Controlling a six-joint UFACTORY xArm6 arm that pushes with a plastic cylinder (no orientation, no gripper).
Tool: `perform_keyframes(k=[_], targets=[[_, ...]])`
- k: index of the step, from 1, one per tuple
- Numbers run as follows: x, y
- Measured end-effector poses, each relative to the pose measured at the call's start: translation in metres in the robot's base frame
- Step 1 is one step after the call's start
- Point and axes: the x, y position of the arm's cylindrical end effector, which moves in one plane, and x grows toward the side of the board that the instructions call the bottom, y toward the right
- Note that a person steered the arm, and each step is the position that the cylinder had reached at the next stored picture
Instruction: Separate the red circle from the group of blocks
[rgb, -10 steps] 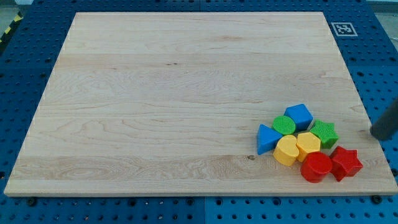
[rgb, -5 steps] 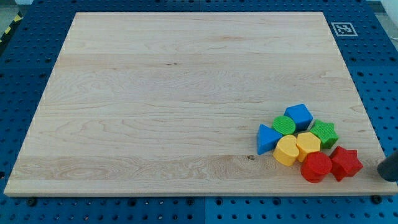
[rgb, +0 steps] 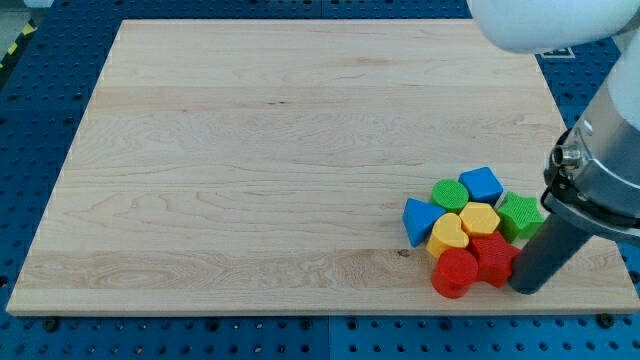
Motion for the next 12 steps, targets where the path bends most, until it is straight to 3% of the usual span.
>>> perform_keyframes(k=[4, 7, 9, 12], targets=[[0.000, -0.089], [0.016, -0.097], [0.015, -0.157], [-0.029, -0.233]])
